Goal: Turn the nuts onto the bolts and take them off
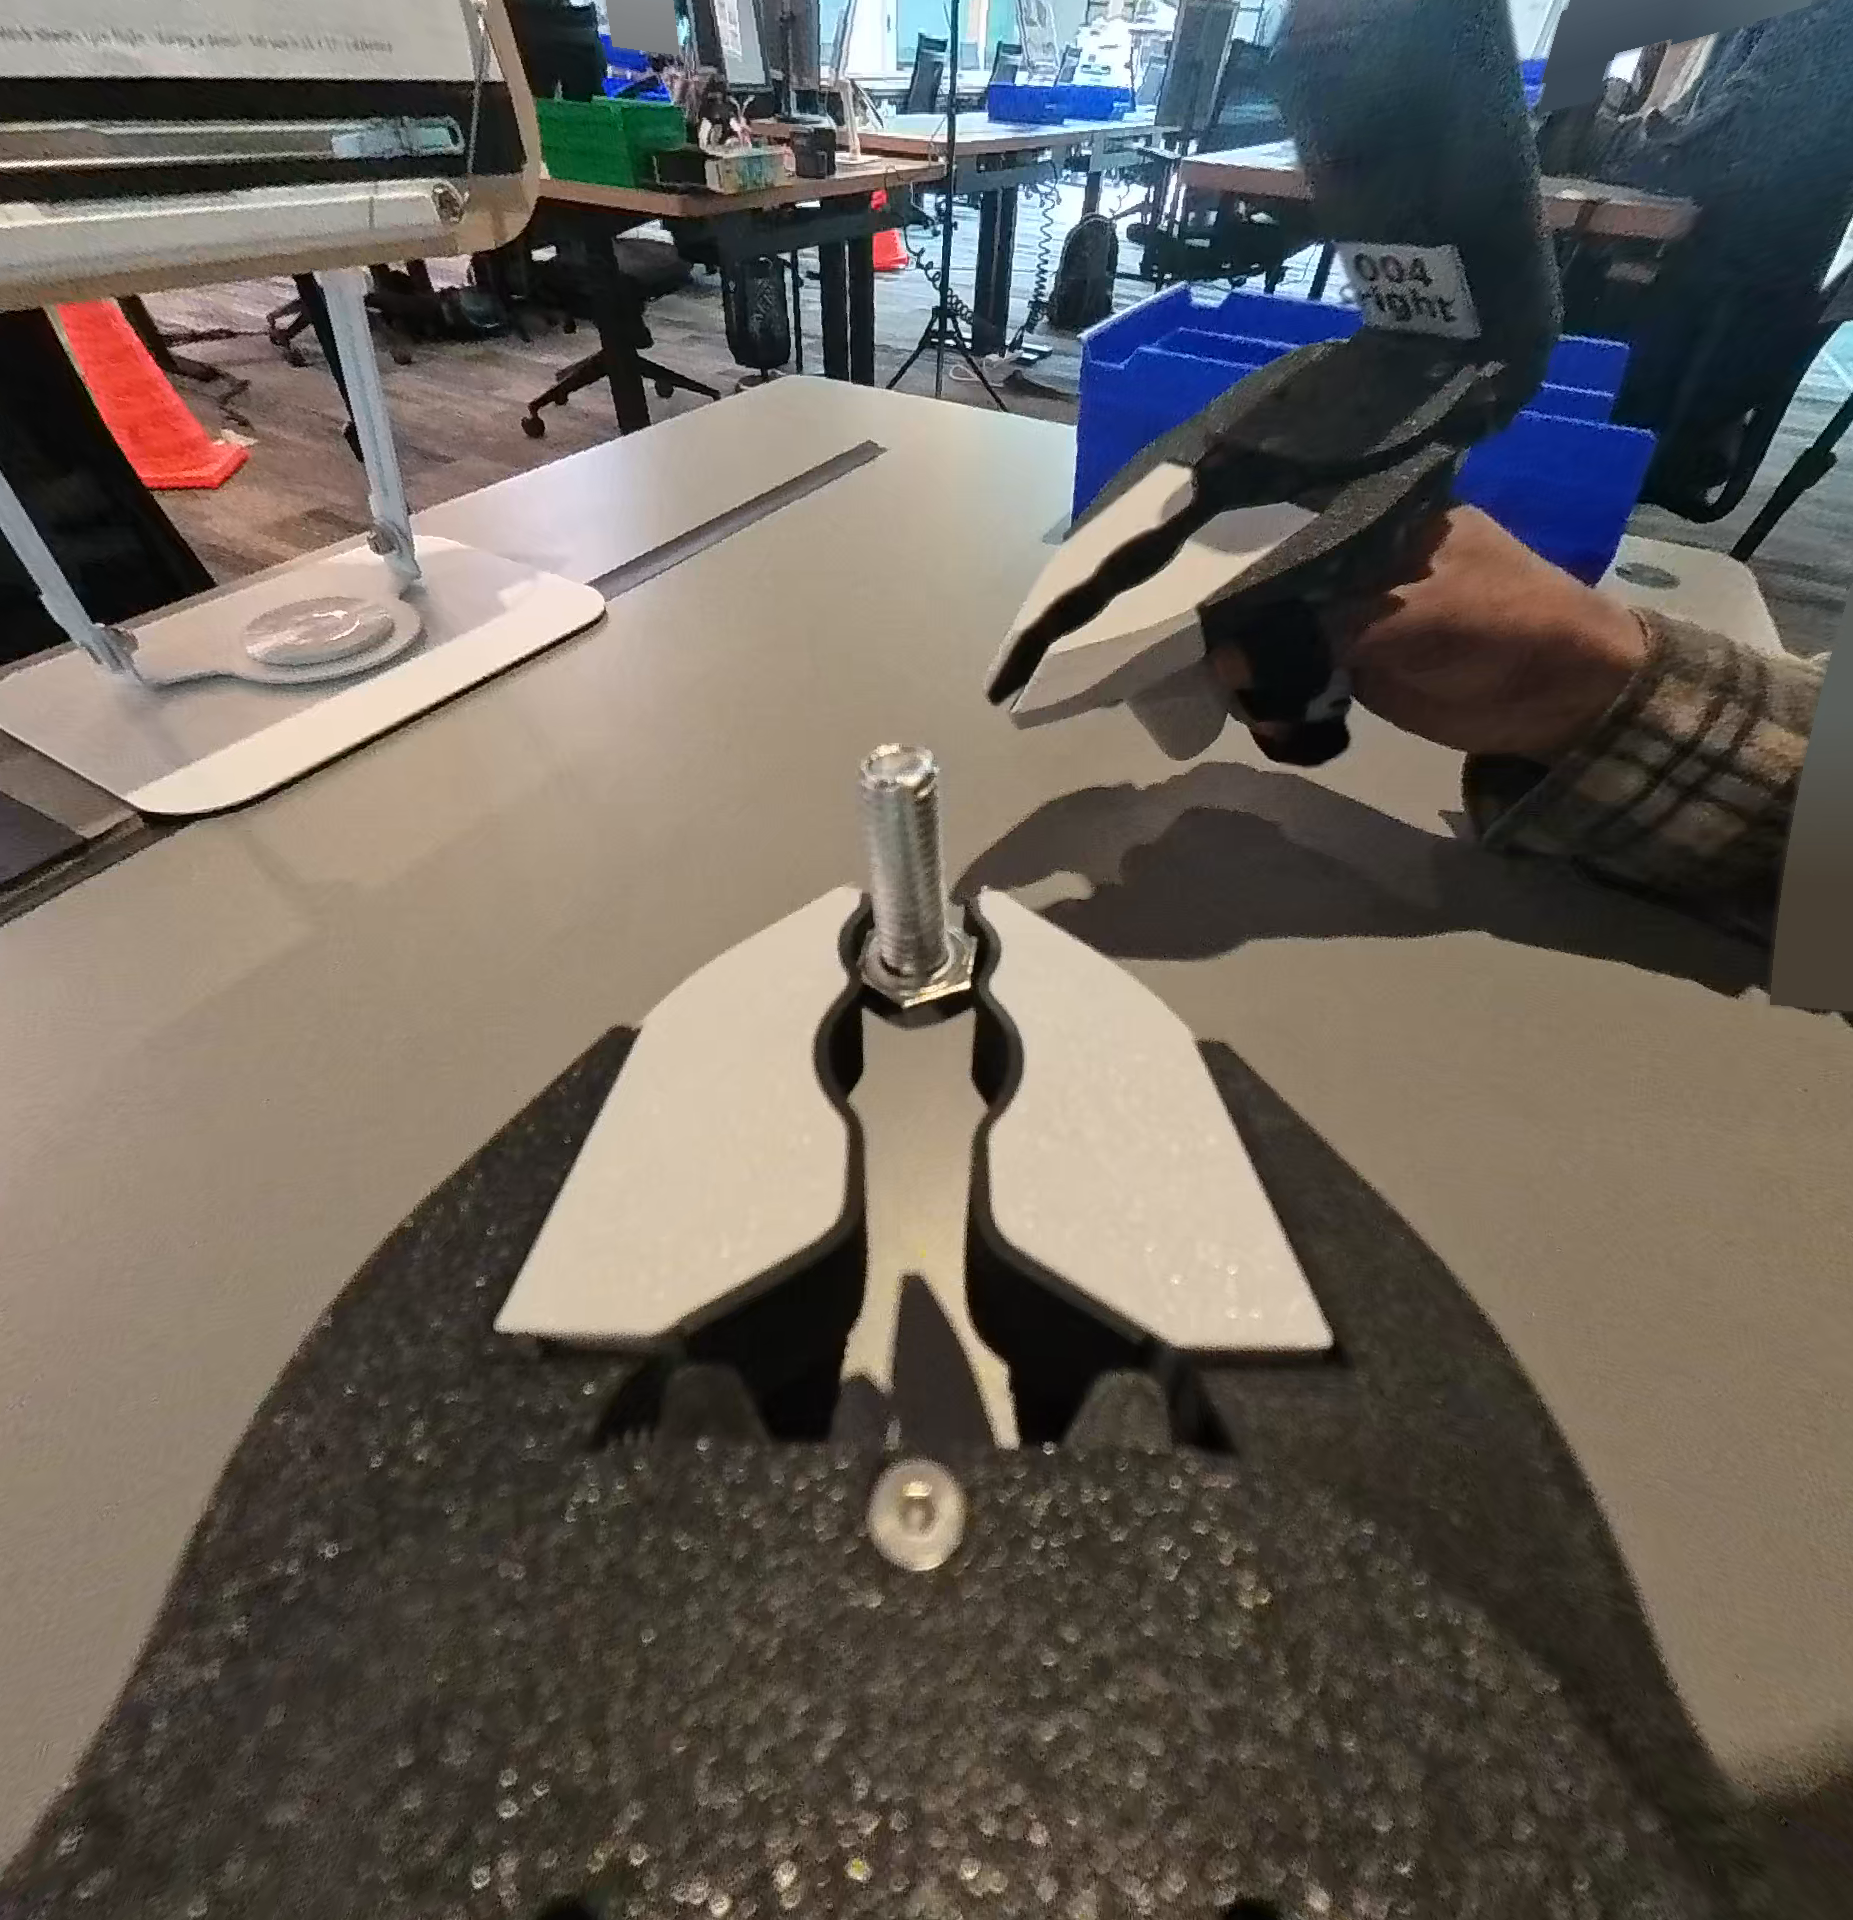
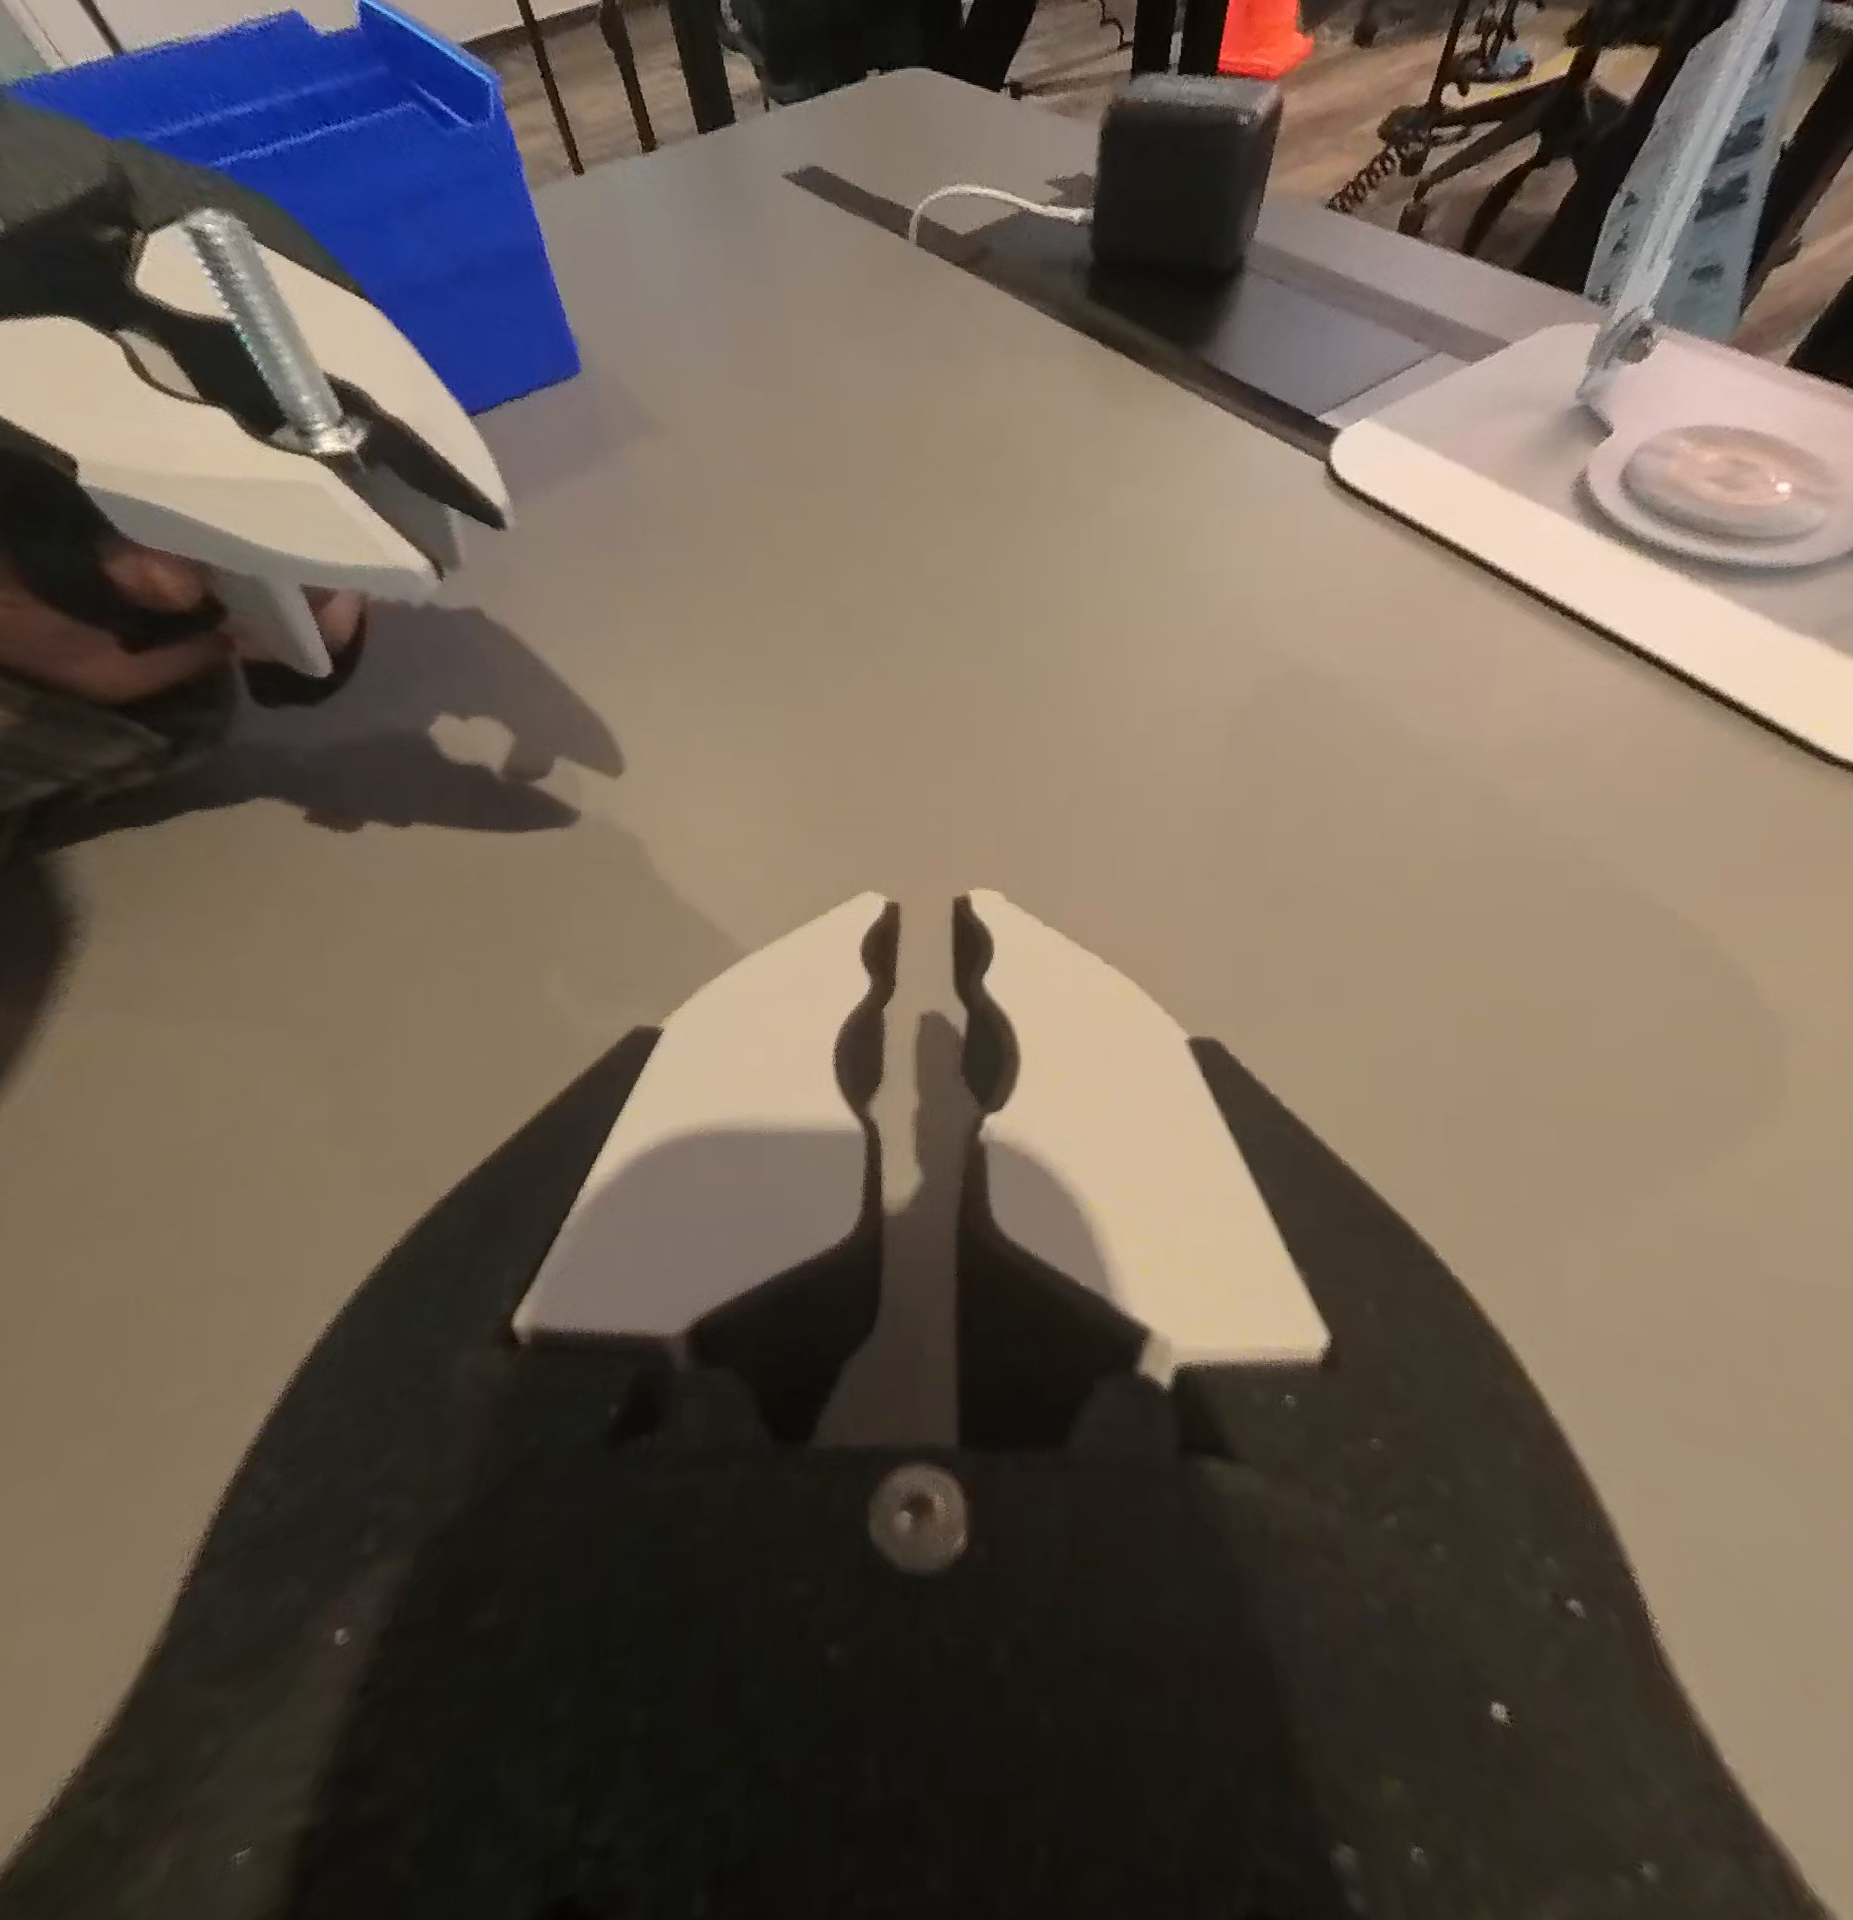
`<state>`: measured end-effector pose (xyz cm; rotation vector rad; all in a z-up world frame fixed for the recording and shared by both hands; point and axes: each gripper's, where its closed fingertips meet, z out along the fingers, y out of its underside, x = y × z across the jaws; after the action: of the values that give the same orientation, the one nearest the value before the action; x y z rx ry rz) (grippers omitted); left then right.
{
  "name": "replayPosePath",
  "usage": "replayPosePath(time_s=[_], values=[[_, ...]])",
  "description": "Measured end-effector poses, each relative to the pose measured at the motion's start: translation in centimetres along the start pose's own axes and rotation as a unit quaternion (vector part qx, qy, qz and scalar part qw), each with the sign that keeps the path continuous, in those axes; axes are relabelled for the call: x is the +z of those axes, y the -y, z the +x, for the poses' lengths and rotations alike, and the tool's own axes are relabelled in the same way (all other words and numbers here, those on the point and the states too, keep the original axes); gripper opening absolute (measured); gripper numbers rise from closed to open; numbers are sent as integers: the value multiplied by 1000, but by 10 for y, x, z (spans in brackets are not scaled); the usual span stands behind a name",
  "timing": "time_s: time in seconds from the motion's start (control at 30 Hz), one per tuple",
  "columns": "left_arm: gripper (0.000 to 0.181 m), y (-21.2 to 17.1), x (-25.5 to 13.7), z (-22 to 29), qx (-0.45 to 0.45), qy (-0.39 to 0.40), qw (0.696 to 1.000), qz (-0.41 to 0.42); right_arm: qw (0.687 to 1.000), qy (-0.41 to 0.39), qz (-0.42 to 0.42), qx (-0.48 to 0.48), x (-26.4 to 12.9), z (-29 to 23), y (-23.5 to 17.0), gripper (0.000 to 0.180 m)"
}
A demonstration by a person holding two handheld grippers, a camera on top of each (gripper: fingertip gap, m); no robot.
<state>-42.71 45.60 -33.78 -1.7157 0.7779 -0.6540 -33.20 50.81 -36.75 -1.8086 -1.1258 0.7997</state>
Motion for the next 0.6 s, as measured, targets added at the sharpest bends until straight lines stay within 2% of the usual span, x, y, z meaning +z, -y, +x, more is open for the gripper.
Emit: replayPosePath(time_s=[0.23, 0.5, 0.6], values=[[15, -5, 1, 3, 9, -5, 1000, -14, 1000, -15, -13, 2, -11, 8, -12, 20], [15, -23, 8, 6, 32, -8, 998, -59, 992, -96, -84, 5, -58, 31, -66, 31], [15, -25, 10, 11, 41, -11, 997, -65, 991, -106, -76, 18, -80, 22, -75, 36]])
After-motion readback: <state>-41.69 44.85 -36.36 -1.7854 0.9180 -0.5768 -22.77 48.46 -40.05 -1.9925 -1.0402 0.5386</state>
